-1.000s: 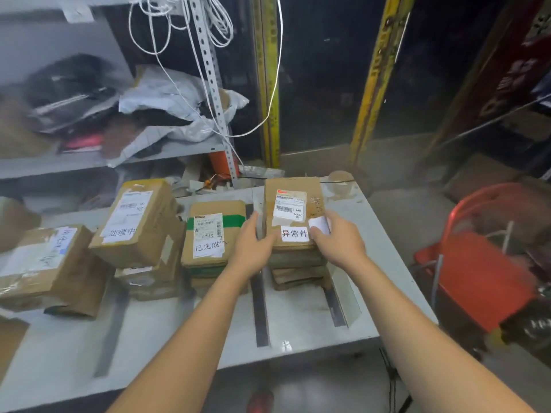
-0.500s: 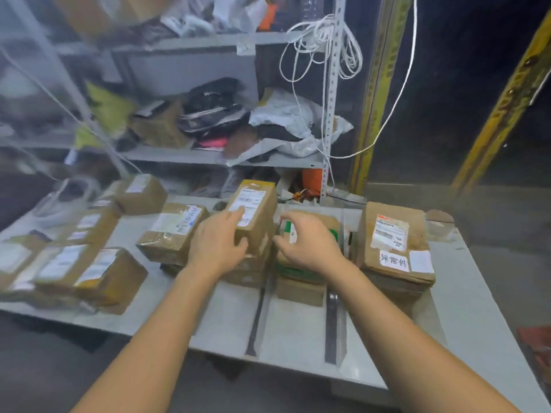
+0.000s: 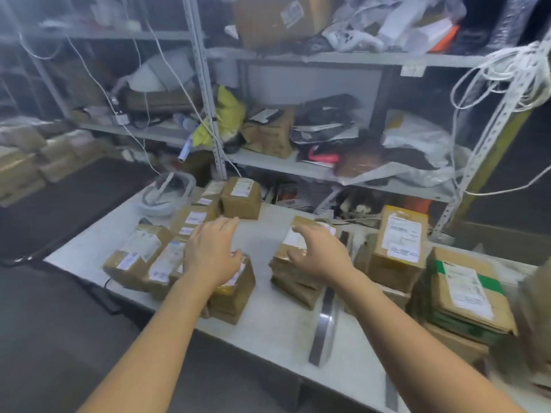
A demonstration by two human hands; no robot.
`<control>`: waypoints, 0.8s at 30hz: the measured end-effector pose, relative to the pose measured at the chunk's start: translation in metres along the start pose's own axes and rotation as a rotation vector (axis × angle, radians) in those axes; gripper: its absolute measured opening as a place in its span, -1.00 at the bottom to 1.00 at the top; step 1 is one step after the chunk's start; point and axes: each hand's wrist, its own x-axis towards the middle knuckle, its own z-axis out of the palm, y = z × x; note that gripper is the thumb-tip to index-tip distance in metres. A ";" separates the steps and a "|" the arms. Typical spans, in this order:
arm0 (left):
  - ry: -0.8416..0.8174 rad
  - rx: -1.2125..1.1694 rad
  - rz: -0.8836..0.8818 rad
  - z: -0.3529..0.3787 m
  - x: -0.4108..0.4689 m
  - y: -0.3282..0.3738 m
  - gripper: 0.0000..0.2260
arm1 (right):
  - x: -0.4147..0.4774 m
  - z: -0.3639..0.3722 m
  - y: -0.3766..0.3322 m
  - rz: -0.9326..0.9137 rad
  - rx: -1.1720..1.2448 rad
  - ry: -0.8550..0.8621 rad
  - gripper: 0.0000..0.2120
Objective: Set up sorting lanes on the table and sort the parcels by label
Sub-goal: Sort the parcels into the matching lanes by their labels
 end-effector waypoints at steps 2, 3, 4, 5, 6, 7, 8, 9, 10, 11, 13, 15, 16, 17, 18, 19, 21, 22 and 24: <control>-0.012 0.024 -0.002 0.001 0.015 -0.045 -0.39 | 0.025 0.019 -0.031 0.002 -0.005 -0.006 -0.47; -0.020 0.033 -0.004 0.002 0.023 -0.065 -0.40 | 0.037 0.026 -0.045 0.003 -0.011 -0.010 -0.48; -0.024 0.046 -0.005 0.003 0.032 -0.084 -0.41 | 0.049 0.033 -0.058 0.005 -0.019 -0.014 -0.47; -0.025 0.058 -0.004 0.003 0.040 -0.099 -0.43 | 0.059 0.038 -0.067 0.007 -0.028 -0.020 -0.47; -0.029 0.067 -0.007 0.004 0.048 -0.115 -0.45 | 0.072 0.044 -0.078 0.009 -0.039 -0.025 -0.47; -0.040 0.073 -0.014 0.005 0.057 -0.131 -0.46 | 0.085 0.051 -0.086 0.010 -0.049 -0.030 -0.47; -0.047 0.076 -0.019 0.008 0.065 -0.145 -0.46 | 0.099 0.058 -0.095 0.011 -0.056 -0.034 -0.47; -0.055 0.077 -0.023 0.011 0.075 -0.159 -0.46 | 0.112 0.065 -0.102 0.012 -0.061 -0.041 -0.47; -0.067 0.072 -0.033 0.014 0.083 -0.170 -0.47 | 0.124 0.071 -0.107 0.012 -0.064 -0.052 -0.47; -0.086 0.062 -0.043 0.017 0.093 -0.182 -0.48 | 0.139 0.079 -0.112 0.011 -0.062 -0.067 -0.47; -0.122 0.049 -0.057 0.026 0.112 -0.204 -0.50 | 0.170 0.097 -0.119 0.010 -0.038 -0.096 -0.48; -0.167 0.042 -0.077 0.039 0.130 -0.224 -0.49 | 0.201 0.115 -0.124 0.011 0.002 -0.107 -0.49; -0.204 0.033 -0.088 0.045 0.140 -0.235 -0.47 | 0.219 0.125 -0.127 0.018 0.031 -0.121 -0.49; -0.238 0.010 -0.104 0.052 0.150 -0.245 -0.45 | 0.235 0.135 -0.131 0.032 0.058 -0.143 -0.48; -0.274 -0.016 -0.125 0.059 0.161 -0.255 -0.45 | 0.251 0.145 -0.134 0.050 0.089 -0.174 -0.48; -0.323 -0.044 -0.154 0.065 0.171 -0.264 -0.46 | 0.266 0.154 -0.138 0.070 0.126 -0.206 -0.48; -0.421 -0.120 -0.215 0.080 0.190 -0.283 -0.45 | 0.292 0.175 -0.144 0.103 0.192 -0.250 -0.48; -0.461 -0.173 -0.259 0.089 0.200 -0.293 -0.44 | 0.305 0.185 -0.145 0.118 0.219 -0.269 -0.48; -0.516 -0.280 -0.345 0.110 0.220 -0.316 -0.38 | 0.329 0.205 -0.150 0.177 0.287 -0.312 -0.47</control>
